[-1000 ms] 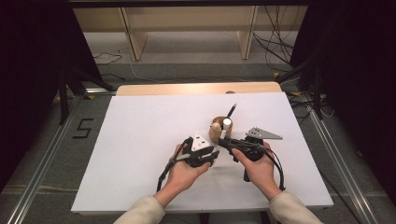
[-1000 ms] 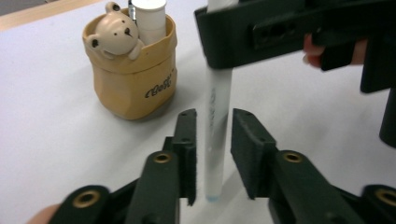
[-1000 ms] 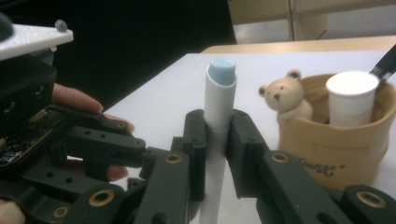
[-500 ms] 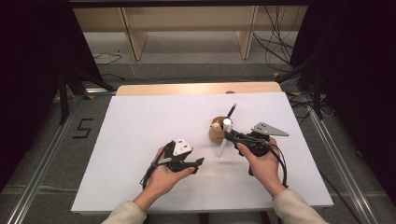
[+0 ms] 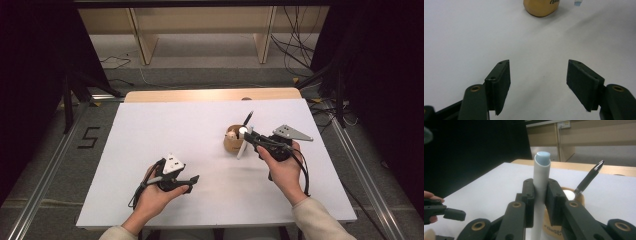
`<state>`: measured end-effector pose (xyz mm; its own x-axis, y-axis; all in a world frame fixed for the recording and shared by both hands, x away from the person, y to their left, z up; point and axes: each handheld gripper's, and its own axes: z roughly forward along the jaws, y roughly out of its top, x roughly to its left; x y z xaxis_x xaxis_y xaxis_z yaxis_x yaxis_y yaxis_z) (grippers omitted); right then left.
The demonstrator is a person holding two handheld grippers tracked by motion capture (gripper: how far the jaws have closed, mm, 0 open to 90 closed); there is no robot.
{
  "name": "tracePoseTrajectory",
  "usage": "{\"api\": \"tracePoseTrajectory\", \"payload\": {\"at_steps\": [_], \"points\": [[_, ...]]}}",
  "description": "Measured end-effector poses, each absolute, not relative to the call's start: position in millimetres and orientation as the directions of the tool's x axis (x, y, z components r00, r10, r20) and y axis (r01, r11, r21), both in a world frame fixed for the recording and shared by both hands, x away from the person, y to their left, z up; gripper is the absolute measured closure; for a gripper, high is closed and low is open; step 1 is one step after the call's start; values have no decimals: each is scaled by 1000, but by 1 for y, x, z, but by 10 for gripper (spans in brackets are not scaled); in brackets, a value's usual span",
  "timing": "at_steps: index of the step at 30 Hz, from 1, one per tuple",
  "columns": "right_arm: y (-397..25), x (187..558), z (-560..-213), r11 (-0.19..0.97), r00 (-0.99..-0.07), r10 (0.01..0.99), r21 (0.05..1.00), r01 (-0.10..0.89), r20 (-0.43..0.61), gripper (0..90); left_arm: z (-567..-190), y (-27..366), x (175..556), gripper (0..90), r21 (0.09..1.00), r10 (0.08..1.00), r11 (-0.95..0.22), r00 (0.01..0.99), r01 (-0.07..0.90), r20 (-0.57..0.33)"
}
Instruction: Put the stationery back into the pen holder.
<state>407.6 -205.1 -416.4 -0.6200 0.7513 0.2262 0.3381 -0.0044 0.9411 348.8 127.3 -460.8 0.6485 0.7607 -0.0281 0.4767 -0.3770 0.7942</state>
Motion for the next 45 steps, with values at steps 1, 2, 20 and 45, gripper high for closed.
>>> {"api": "tracePoseTrajectory", "payload": {"at_steps": [1, 2, 20, 45], "points": [[-205, 408, -416, -5, -618, 753, 942, 336, 224, 784, -461, 129, 349, 352, 796, 764, -372, 645, 478, -30], [-205, 409, -415, -5, -617, 755, 943, 334, 222, 784, -461, 131, 349, 351, 794, 766, -373, 642, 479, -28], [-207, 419, -403, -21, -595, 778, 955, 296, 202, 784, -467, 135, 348, 344, 787, 772, -376, 636, 489, -26], [-208, 428, -393, -43, -572, 799, 965, 257, 188, 785, -469, 136, 349, 336, 785, 776, -372, 631, 495, -30]]}}
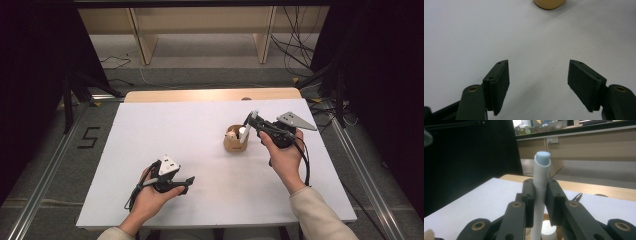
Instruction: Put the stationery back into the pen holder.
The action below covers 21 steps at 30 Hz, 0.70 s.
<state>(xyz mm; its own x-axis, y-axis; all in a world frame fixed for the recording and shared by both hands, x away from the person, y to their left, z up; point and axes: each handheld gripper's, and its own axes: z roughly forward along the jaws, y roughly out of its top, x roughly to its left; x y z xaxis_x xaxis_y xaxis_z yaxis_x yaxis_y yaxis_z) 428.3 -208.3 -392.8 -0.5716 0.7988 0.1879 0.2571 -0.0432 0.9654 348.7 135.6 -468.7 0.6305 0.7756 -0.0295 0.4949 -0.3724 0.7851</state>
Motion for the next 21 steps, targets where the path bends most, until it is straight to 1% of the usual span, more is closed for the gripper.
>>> {"api": "tracePoseTrajectory", "payload": {"at_steps": [21], "points": [[-202, 433, -392, -43, -563, 810, 975, 220, 163, 784, -470, 135, 349, 337, 783, 776, -368, 629, 502, -39]]}}
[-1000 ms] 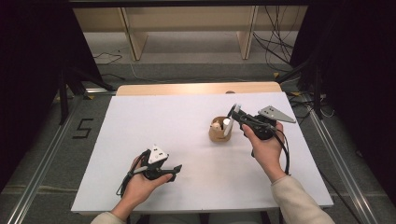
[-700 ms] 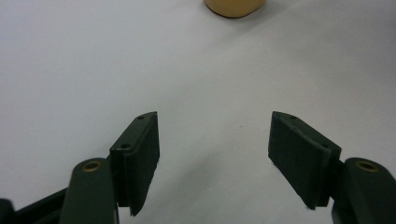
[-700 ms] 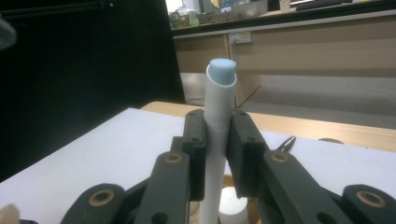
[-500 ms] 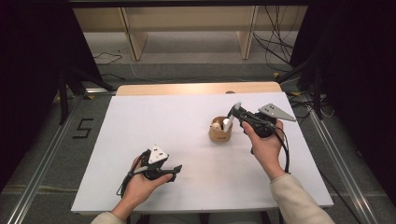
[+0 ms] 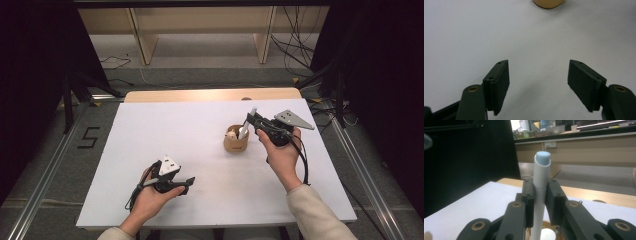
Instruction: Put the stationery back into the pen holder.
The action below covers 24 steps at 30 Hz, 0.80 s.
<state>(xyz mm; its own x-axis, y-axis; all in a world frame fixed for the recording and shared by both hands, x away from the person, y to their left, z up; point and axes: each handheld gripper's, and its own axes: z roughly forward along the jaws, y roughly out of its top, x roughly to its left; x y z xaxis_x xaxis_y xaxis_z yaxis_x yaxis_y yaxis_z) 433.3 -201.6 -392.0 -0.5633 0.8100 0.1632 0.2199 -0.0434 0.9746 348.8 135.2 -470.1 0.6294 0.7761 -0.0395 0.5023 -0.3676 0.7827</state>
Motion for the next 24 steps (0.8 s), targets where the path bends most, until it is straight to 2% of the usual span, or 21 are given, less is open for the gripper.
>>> {"api": "tracePoseTrajectory", "payload": {"at_steps": [24], "points": [[-190, 438, -406, 30, -556, 826, 978, 208, 93, 783, -472, 135, 349, 337, 780, 774, -372, 632, 504, -39]]}}
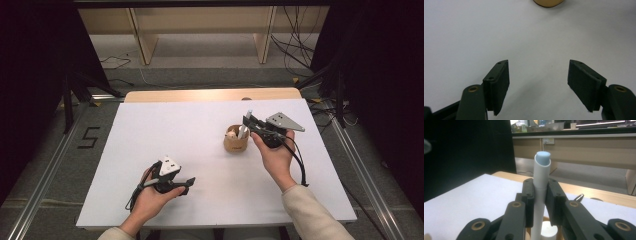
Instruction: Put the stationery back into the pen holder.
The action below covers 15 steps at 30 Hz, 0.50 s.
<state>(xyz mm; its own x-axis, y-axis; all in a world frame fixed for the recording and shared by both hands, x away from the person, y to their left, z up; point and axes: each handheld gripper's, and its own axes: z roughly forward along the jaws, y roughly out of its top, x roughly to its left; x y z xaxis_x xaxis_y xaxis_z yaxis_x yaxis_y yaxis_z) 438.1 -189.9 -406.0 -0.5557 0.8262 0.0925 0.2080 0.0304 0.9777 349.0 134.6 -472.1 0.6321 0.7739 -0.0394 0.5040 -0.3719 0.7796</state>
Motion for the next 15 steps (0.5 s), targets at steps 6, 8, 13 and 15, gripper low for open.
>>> {"api": "tracePoseTrajectory", "payload": {"at_steps": [6, 8, 13, 15], "points": [[-189, 439, -409, 43, -553, 829, 977, 209, 82, 783, -473, 134, 349, 337, 780, 775, -367, 630, 507, -45], [-188, 439, -411, 46, -552, 830, 976, 213, 81, 783, -473, 134, 349, 337, 780, 775, -367, 631, 507, -45], [-188, 440, -412, 54, -552, 830, 975, 214, 75, 783, -473, 133, 349, 337, 780, 775, -368, 631, 505, -43], [-188, 440, -413, 55, -552, 830, 975, 215, 75, 783, -473, 133, 349, 337, 778, 773, -374, 633, 505, -39]]}}
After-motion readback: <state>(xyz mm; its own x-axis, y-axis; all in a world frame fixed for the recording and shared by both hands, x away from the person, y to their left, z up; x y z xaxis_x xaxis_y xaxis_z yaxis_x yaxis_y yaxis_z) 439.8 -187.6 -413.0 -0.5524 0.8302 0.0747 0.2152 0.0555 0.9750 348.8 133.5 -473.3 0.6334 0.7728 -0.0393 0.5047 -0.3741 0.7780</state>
